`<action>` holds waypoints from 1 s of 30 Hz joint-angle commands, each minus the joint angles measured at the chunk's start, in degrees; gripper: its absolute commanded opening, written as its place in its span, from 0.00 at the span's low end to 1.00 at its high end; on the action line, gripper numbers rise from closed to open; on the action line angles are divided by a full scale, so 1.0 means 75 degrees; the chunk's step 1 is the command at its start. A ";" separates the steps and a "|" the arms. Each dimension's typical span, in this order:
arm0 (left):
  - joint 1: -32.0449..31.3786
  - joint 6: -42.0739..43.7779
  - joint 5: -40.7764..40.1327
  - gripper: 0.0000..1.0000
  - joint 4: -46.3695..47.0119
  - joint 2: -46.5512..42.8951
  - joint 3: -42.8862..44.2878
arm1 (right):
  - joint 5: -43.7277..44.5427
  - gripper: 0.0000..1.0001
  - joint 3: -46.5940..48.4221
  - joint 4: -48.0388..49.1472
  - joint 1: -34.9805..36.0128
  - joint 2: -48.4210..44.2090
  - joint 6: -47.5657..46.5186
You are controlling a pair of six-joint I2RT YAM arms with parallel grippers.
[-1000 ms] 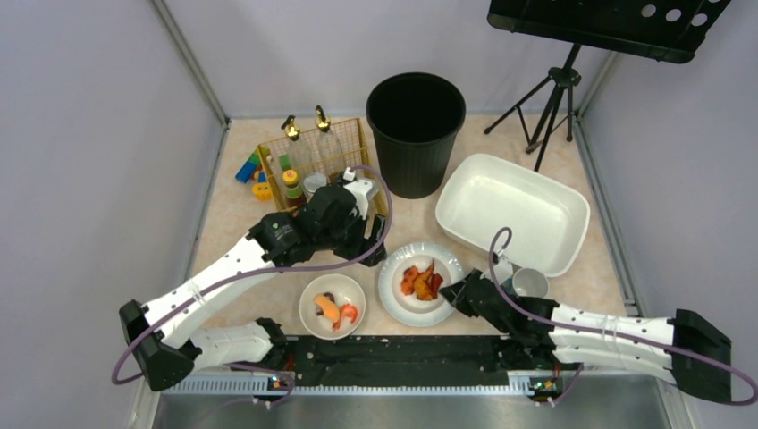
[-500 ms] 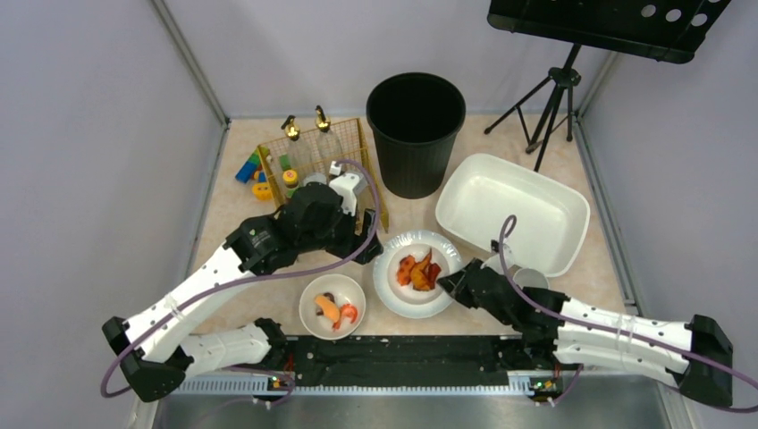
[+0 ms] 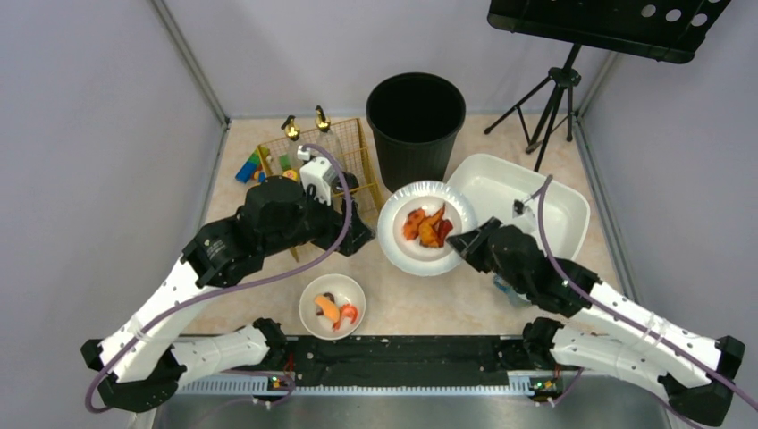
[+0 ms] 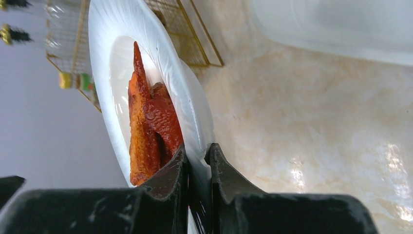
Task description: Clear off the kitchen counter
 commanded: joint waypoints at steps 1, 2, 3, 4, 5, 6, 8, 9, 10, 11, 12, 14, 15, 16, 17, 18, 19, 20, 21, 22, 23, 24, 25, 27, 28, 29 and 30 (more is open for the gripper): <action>0.0017 -0.0045 -0.0088 0.79 -0.0008 -0.0074 0.0357 | -0.0210 0.00 0.1857 0.0838 -0.0593 0.0398 -0.0326; 0.0017 -0.0049 -0.0005 0.79 -0.0007 -0.0065 0.0397 | -0.0322 0.00 0.2175 0.0739 -0.0802 0.0603 -0.0437; 0.0011 -0.0056 0.0098 0.79 -0.0013 -0.0050 0.0449 | -0.0502 0.00 0.2494 0.0604 -0.1030 0.0818 -0.0534; 0.0016 -0.0057 0.0181 0.79 -0.0023 -0.0026 0.0466 | -0.0737 0.00 0.2774 0.0542 -0.1299 0.1047 -0.0612; 0.0017 -0.0057 0.0249 0.79 -0.0027 -0.0003 0.0487 | -0.1011 0.00 0.3029 0.0541 -0.1539 0.1241 -0.0665; 0.0017 -0.0056 0.0280 0.79 -0.0030 0.0010 0.0485 | -0.1185 0.00 0.3253 0.0550 -0.1717 0.1453 -0.0711; 0.0017 -0.0057 0.0313 0.79 -0.0020 0.0036 0.0471 | -0.1425 0.00 0.3717 0.0599 -0.1982 0.1893 -0.0818; 0.0017 -0.0057 0.0346 0.79 -0.0018 0.0040 0.0467 | -0.1600 0.00 0.3980 0.0633 -0.2172 0.2130 -0.0873; 0.0017 -0.0057 0.0387 0.79 -0.0003 0.0055 0.0447 | -0.1794 0.00 0.4245 0.0658 -0.2344 0.2368 -0.0912; 0.0017 -0.0060 0.0415 0.79 0.0004 0.0059 0.0433 | -0.1992 0.00 0.4502 0.0698 -0.2556 0.2631 -0.0932; 0.0017 -0.0058 0.0426 0.79 0.0009 0.0077 0.0423 | -0.2178 0.00 0.4789 0.0735 -0.2768 0.2886 -0.0959; 0.0017 -0.0047 0.0407 0.79 0.0011 0.0070 0.0393 | -0.2522 0.00 0.5399 0.0797 -0.3174 0.3445 -0.0987; 0.0017 -0.0036 0.0397 0.79 -0.0002 0.0072 0.0374 | -0.2684 0.00 0.5584 0.0841 -0.3342 0.3666 -0.0994; 0.0017 -0.0024 0.0378 0.79 0.0007 0.0050 0.0345 | -0.2824 0.00 0.5905 0.0867 -0.3490 0.3878 -0.1002; 0.0017 -0.0023 0.0370 0.79 0.0016 0.0059 0.0316 | -0.2921 0.00 0.6192 0.0860 -0.3636 0.4100 -0.1016; 0.0017 -0.0022 0.0363 0.79 0.0022 0.0061 0.0289 | -0.3019 0.00 0.6434 0.0883 -0.3765 0.4293 -0.1023; 0.0017 -0.0022 0.0378 0.79 0.0036 0.0069 0.0249 | -0.3108 0.00 0.6636 0.0941 -0.3905 0.4496 -0.1013; 0.0017 -0.0022 0.0382 0.79 0.0054 0.0069 0.0214 | -0.3197 0.00 0.6898 0.0972 -0.3997 0.4687 -0.1025; 0.0017 -0.0022 0.0381 0.79 0.0068 0.0082 0.0190 | -0.3256 0.00 0.7141 0.0961 -0.4078 0.4902 -0.1066; 0.0017 -0.0028 0.0382 0.79 0.0080 0.0084 0.0164 | -0.3293 0.00 0.7378 0.0960 -0.4152 0.5095 -0.1093; 0.0017 -0.0033 0.0369 0.79 0.0089 0.0094 0.0141 | -0.3324 0.00 0.7627 0.0963 -0.4216 0.5267 -0.1127; 0.0008 -0.0034 0.0363 0.79 0.0090 0.0094 0.0130 | -0.3338 0.00 0.7872 0.0925 -0.4271 0.5461 -0.1211; 0.0016 -0.0034 0.0352 0.79 0.0102 0.0101 0.0111 | -0.3316 0.00 0.8146 0.0848 -0.4323 0.5632 -0.1299; 0.0017 -0.0024 0.0326 0.79 0.0105 0.0105 0.0085 | -0.3274 0.00 0.8558 0.0780 -0.4408 0.5950 -0.1524; 0.0011 -0.0027 0.0313 0.79 0.0121 0.0104 0.0066 | -0.3151 0.00 0.8779 0.0701 -0.4409 0.6084 -0.1688; 0.0013 -0.0023 0.0303 0.79 0.0127 0.0104 0.0048 | -0.3066 0.00 0.8921 0.0675 -0.4421 0.6196 -0.1827; 0.0017 -0.0022 0.0293 0.79 0.0138 0.0106 0.0023 | -0.2975 0.00 0.9052 0.0662 -0.4446 0.6301 -0.2027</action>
